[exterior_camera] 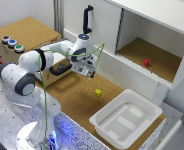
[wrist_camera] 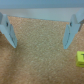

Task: Grasp the drawer handle, then close it

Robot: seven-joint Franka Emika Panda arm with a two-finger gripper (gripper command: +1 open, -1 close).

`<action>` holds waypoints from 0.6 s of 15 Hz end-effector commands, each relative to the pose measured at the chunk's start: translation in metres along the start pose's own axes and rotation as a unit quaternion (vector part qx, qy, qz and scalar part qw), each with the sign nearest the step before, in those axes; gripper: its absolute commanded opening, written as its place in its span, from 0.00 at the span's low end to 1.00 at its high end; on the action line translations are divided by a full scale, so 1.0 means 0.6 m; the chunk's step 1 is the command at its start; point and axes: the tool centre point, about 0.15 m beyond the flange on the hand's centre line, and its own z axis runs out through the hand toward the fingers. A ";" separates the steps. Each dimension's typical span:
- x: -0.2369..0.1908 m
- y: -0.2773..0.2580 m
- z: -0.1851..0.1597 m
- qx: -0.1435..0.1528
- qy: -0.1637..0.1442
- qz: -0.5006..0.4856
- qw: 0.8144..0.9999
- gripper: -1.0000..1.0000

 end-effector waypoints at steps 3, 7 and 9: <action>-0.021 -0.077 0.025 0.022 0.003 0.016 1.000 1.00; -0.012 -0.095 0.039 0.004 0.005 0.017 1.000 0.00; -0.007 -0.107 0.042 0.004 0.008 0.029 1.000 0.00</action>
